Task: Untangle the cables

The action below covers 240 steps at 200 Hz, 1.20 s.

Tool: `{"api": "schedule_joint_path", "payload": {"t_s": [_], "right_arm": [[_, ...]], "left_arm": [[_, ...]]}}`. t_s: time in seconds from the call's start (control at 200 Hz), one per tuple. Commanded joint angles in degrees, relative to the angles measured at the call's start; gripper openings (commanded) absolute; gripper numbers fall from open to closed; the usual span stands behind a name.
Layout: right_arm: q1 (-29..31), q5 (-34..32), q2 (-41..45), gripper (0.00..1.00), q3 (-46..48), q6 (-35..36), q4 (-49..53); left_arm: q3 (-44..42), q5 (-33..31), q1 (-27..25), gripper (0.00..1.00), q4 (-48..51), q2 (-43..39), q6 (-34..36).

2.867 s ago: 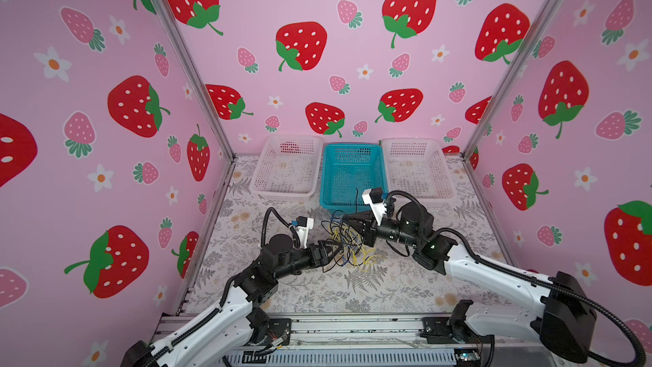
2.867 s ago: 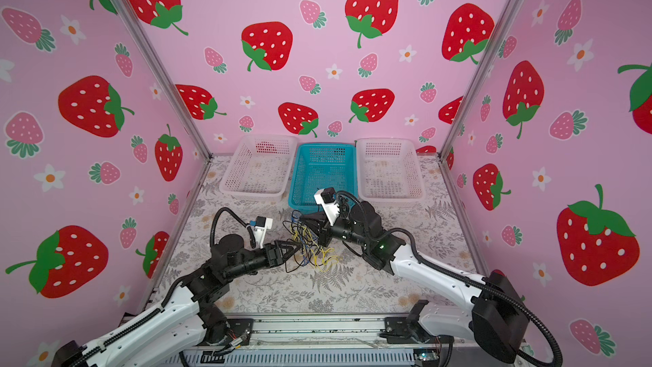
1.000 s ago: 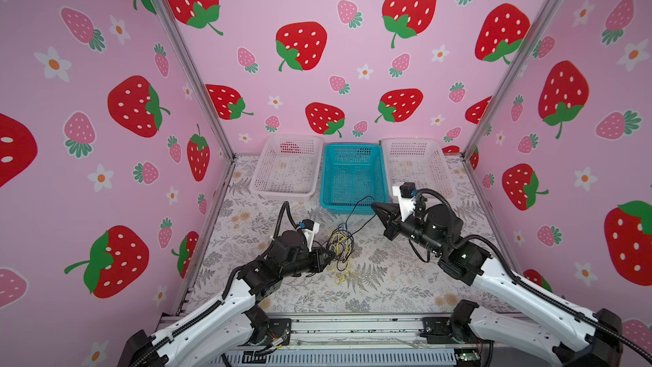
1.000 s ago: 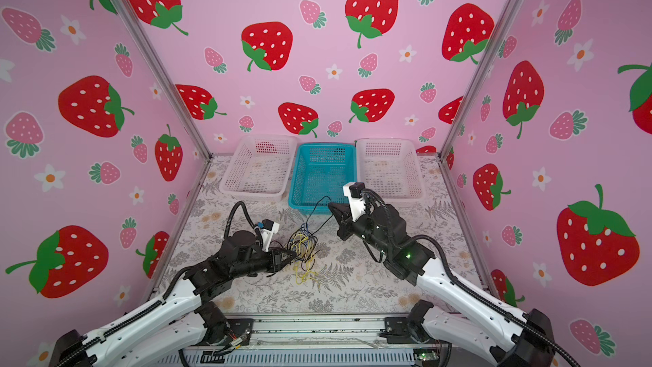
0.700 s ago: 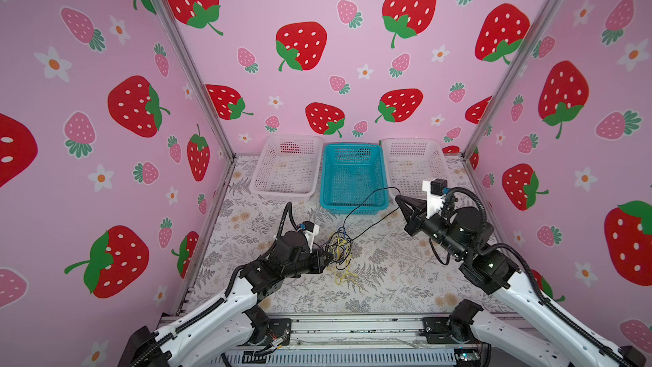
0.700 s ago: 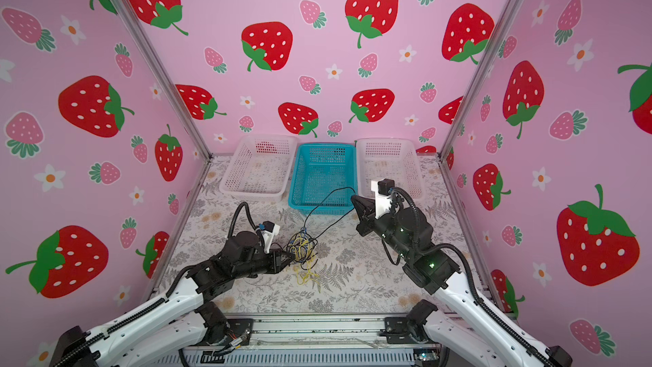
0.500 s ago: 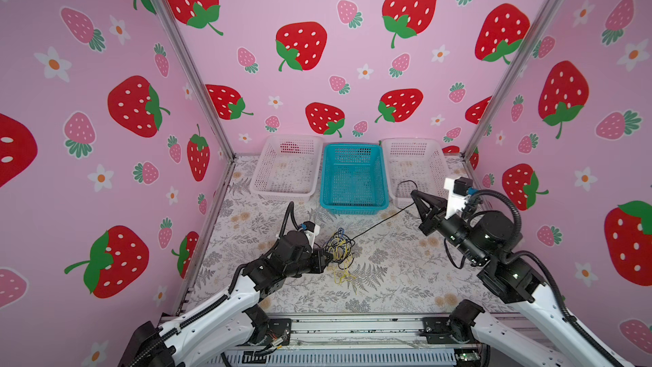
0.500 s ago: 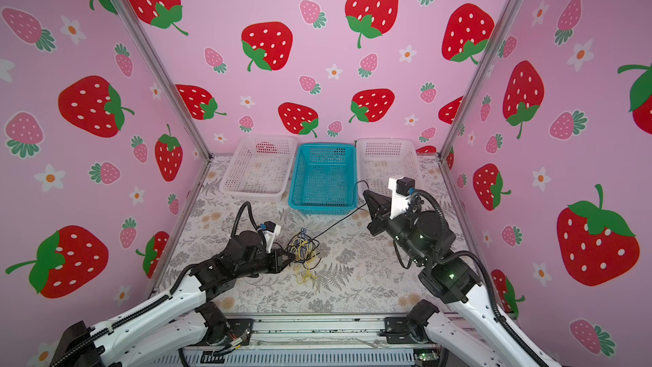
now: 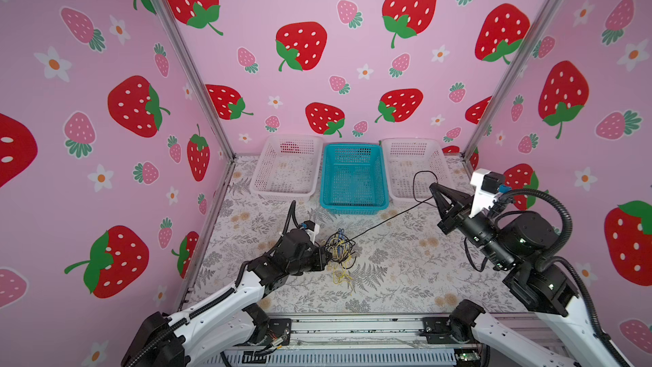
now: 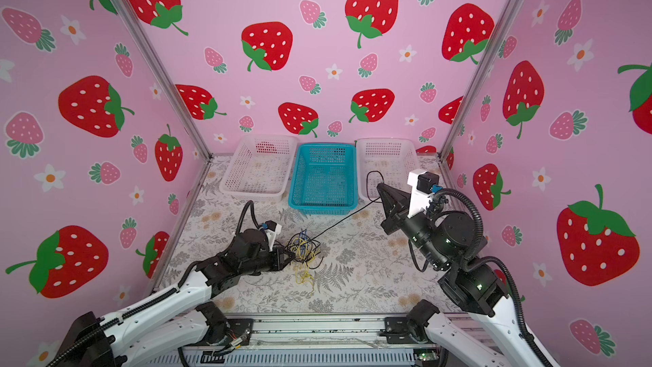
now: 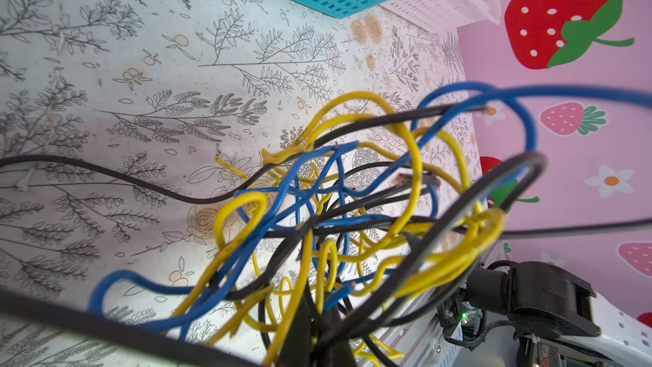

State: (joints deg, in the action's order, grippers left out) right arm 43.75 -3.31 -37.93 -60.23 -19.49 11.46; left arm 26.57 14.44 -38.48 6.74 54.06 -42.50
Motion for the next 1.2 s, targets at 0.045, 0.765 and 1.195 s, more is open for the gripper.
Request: {"api": "schedule_joint_path", "payload": {"t_s": [0.045,0.765,1.195], "right_arm": [[-0.5,8.1,-5.2,0.0,1.7,-1.9,-1.9],[7.0,26.3,-18.1,0.55,21.2,-3.5,-17.5],[12.3,21.7,-26.7,0.39,23.9,-8.6,-28.9]], "left_arm": [[-0.9,0.3,0.8,0.0,0.2,-0.5,-2.1],[4.9,5.2,0.7,0.0,-4.2,-6.4,-5.6],[4.1,5.4,0.5,0.0,-10.0,-7.0,-9.1]]}}
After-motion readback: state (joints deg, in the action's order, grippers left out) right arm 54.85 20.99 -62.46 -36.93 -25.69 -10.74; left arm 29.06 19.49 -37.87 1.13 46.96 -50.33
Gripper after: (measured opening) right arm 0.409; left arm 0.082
